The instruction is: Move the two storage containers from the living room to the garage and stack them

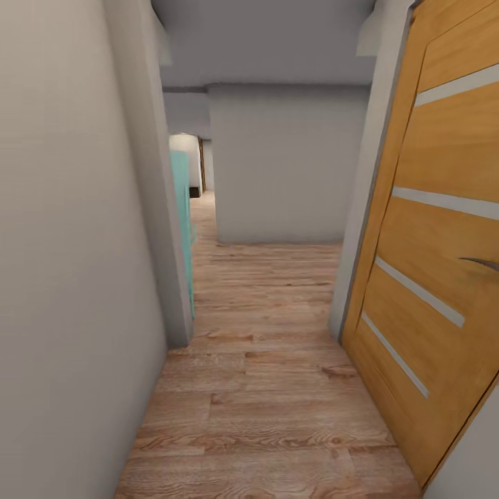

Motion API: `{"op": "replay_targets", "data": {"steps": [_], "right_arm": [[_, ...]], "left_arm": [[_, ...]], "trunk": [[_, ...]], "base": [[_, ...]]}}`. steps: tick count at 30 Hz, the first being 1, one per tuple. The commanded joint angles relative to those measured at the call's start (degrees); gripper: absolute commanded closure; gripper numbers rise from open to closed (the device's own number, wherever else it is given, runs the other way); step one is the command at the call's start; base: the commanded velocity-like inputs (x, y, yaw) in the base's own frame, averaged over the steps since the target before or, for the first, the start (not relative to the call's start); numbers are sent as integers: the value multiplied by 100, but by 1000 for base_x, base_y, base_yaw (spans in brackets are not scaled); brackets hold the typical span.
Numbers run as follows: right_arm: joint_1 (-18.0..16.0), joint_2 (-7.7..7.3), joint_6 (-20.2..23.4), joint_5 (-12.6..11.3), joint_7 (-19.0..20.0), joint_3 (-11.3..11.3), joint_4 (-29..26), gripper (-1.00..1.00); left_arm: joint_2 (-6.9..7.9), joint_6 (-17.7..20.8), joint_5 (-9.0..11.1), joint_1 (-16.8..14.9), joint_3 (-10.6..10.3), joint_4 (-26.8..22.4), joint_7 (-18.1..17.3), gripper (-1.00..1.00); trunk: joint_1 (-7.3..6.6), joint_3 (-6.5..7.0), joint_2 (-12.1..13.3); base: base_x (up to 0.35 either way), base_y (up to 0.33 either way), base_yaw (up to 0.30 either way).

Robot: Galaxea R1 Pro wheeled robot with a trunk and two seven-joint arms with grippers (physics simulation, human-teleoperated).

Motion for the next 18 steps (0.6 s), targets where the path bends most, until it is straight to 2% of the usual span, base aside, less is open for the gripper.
{"op": "replay_targets", "data": {"steps": [1, 18], "right_arm": [[-6, 2, -35, -53, -3, 49, 18, -100], [-6, 2, -35, -88, -3, 49, 16, -100]], "left_arm": [[0, -15, 47, -2, -6, 0, -2, -100], [0, -12, 53, -2, -6, 1, -2, -100]], "trunk": [[3, -5, -2], [3, -5, -2]], "base": [[315, 0, 0], [315, 0, 0]]}}
